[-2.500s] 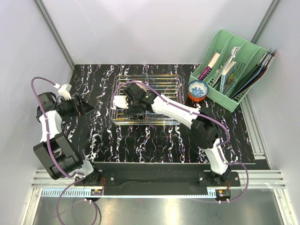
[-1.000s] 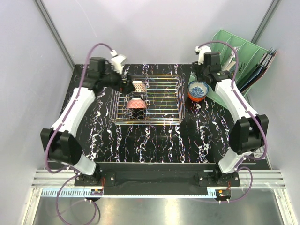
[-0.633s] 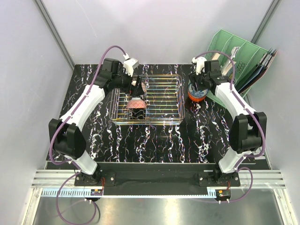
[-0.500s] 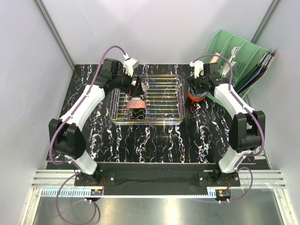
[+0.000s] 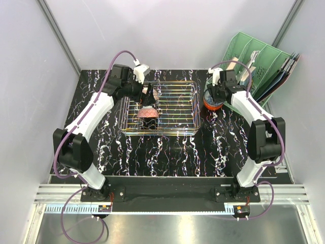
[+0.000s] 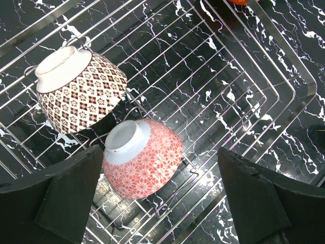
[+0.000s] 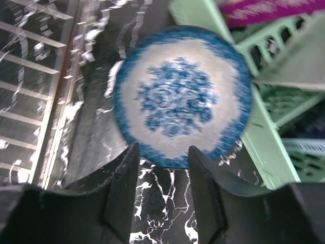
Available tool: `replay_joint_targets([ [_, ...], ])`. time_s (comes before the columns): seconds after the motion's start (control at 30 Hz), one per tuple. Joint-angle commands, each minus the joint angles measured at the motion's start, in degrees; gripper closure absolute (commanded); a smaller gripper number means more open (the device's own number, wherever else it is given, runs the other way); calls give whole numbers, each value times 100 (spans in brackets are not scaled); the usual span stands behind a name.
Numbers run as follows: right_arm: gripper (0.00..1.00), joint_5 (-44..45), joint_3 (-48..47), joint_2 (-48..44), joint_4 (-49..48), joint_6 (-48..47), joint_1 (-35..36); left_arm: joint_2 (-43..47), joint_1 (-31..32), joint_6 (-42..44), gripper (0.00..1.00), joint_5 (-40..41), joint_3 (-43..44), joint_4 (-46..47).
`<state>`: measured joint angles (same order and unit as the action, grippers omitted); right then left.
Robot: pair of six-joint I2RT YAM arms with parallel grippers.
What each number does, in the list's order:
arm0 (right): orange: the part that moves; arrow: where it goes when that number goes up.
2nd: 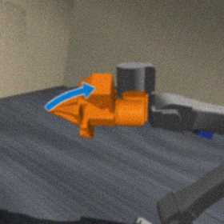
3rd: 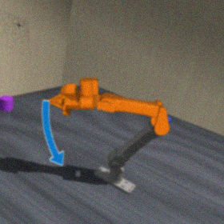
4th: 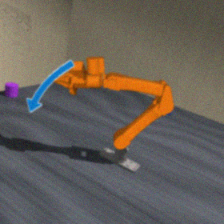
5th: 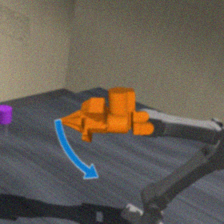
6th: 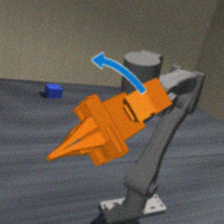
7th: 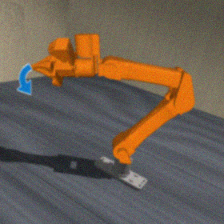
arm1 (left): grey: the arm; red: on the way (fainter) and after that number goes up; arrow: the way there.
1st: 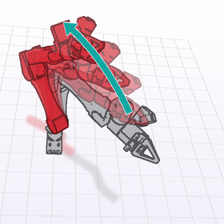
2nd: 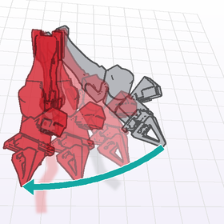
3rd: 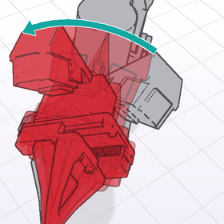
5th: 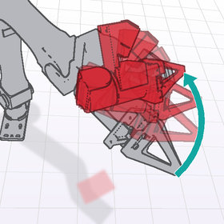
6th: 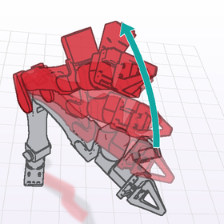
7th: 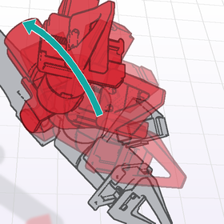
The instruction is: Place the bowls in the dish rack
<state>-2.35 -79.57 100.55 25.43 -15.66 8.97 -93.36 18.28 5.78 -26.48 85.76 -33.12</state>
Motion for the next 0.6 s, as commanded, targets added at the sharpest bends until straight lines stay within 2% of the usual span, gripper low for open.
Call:
replay_joint_targets([
  [0.0,52,779,-32,-317,-232,625,-97,143,35,-7,1,64,20,131],
  [0.2,60,1123,20,-142,-223,1100,-264,169,79,20,1,90,-6,122],
  [0.57,61,1184,-129,298,-214,1399,-387,169,158,64,1,152,38,69],
])
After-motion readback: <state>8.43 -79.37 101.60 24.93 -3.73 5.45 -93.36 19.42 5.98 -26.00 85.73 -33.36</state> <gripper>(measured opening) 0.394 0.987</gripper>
